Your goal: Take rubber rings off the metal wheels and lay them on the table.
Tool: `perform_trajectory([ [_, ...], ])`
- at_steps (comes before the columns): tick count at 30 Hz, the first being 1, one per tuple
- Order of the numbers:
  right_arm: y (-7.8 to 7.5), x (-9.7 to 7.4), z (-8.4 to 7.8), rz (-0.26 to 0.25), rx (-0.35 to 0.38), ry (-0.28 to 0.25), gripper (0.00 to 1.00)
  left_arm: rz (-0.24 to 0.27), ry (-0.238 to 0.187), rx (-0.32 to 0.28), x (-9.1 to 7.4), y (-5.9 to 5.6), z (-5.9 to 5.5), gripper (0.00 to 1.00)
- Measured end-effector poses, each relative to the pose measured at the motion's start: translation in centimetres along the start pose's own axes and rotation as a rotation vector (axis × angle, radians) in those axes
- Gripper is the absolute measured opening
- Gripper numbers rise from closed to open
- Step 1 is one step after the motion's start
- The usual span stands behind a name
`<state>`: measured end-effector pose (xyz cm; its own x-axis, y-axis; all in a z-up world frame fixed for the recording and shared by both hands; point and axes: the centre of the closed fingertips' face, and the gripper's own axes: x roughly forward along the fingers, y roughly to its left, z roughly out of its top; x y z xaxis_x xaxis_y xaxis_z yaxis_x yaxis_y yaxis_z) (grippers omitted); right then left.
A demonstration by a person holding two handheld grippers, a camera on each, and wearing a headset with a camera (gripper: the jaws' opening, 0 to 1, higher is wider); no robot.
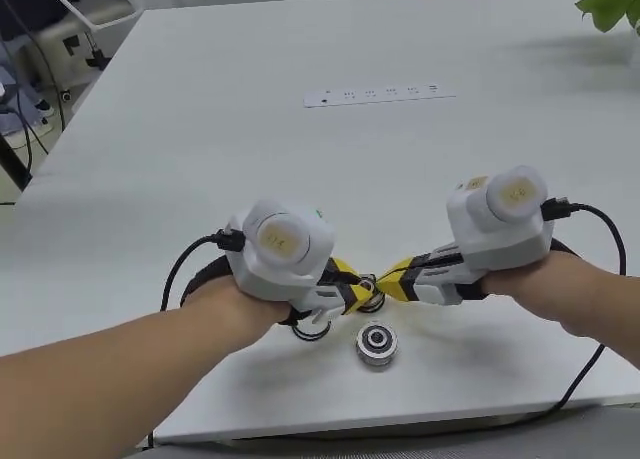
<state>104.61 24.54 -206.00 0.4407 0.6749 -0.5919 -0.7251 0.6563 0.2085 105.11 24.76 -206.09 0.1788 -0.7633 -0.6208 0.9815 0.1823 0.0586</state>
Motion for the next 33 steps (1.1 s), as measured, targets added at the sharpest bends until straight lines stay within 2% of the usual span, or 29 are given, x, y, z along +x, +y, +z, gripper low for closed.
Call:
perform_trajectory([
  [3,0.3,0.09,0.0,0.001,-0.025,0.006,0.0,-0.002,0.0,0.001,-0.03,-0.04,-0.01,0.06],
  [11,0.43,0.35,0.04,0.016,-0.033,0.003,0.0,-0.003,-0.001,0.0,-0.04,-0.06,0.0,0.07],
  [33,0.45,0.22,0.2,0.032,-0.022,-0.01,0.0,-0.004,-0.007,-0.009,-0.04,-0.21,0.0,0.07],
])
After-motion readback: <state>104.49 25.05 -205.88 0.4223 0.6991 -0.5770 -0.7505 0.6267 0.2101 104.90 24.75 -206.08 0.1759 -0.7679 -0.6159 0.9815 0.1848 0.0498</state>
